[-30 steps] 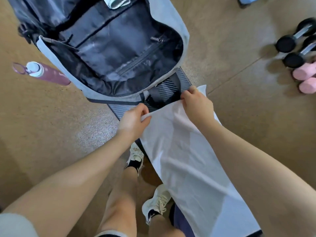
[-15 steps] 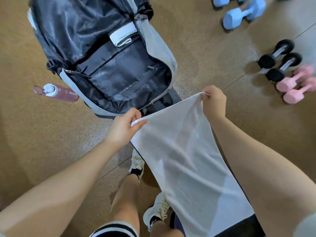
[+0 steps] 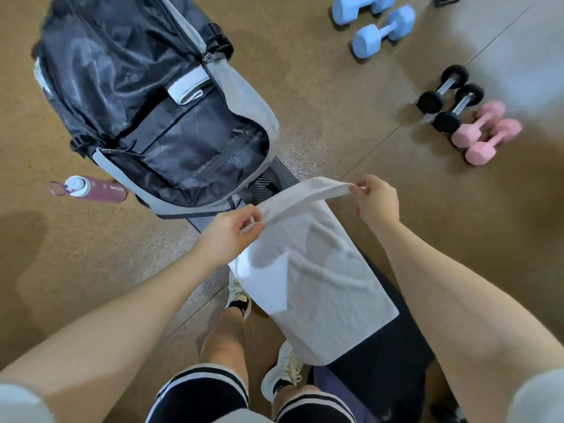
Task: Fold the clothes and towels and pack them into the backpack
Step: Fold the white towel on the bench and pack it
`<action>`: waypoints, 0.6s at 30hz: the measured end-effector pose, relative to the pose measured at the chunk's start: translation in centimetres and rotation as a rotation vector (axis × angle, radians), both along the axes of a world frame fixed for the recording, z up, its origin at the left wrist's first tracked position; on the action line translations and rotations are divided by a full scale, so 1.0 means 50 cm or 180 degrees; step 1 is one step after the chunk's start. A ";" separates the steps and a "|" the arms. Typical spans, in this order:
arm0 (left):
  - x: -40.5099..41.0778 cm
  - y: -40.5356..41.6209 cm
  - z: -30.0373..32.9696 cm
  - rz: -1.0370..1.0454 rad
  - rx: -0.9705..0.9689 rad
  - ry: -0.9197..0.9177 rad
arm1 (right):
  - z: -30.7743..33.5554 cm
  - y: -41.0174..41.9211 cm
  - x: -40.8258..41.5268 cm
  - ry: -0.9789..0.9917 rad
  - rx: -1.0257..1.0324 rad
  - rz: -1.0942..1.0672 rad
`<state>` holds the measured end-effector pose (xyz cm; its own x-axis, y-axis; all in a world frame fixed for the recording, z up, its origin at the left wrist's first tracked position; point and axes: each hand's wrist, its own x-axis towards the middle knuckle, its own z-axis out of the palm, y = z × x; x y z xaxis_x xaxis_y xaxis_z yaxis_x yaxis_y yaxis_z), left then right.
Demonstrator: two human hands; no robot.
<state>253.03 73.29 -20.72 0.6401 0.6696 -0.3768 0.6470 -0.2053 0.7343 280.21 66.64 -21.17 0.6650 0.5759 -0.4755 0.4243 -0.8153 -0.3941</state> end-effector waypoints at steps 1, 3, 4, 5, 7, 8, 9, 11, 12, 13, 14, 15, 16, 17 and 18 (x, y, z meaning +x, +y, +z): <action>0.004 -0.026 -0.007 -0.0140 0.0083 -0.0010 | -0.009 -0.033 -0.002 0.0079 -0.0009 -0.0021; 0.010 -0.080 -0.022 -0.0335 0.0084 -0.0010 | -0.028 -0.101 -0.008 0.0255 0.0015 -0.0031; 0.013 -0.113 -0.026 -0.0401 0.0016 0.0005 | -0.033 -0.139 -0.011 0.0363 0.0040 -0.0071; 0.015 -0.142 -0.030 -0.0428 -0.0096 0.0007 | -0.040 -0.171 -0.013 0.0505 0.0092 -0.0189; 0.025 -0.207 -0.029 -0.0473 -0.0350 0.0010 | -0.050 -0.235 -0.017 0.0797 0.0229 -0.0582; 0.030 -0.247 -0.027 -0.0486 -0.0416 -0.0017 | -0.054 -0.271 -0.019 0.0889 0.0262 -0.0760; 0.034 -0.285 -0.025 -0.0515 -0.0440 -0.0084 | -0.060 -0.306 -0.018 0.0925 0.0271 -0.0881; 0.041 -0.358 -0.028 -0.0606 -0.0468 -0.0178 | -0.069 -0.374 -0.015 0.0852 0.0212 -0.1003; 0.043 -0.392 -0.028 -0.0652 -0.0500 -0.0209 | -0.073 -0.406 -0.014 0.0790 0.0178 -0.1067; 0.045 -0.425 -0.029 -0.0685 -0.0571 -0.0242 | -0.075 -0.435 -0.012 0.0784 0.0167 -0.1190; 0.047 -0.454 -0.032 -0.0708 -0.0655 -0.0211 | -0.079 -0.463 -0.010 0.0818 0.0165 -0.1369; 0.050 -0.481 -0.036 -0.0750 -0.0703 -0.0159 | -0.084 -0.489 -0.006 0.0859 0.0158 -0.1569; 0.052 -0.506 -0.043 -0.0831 -0.0730 -0.0064 | -0.093 -0.511 -0.003 0.0864 0.0087 -0.1726; 0.054 -0.527 -0.052 -0.0936 -0.0760 0.0044 | -0.105 -0.530 0.001 0.0820 0.0001 -0.1809; 0.057 -0.546 -0.066 -0.1082 -0.0815 0.0183 | -0.119 -0.545 0.004 0.0748 -0.0093 -0.1820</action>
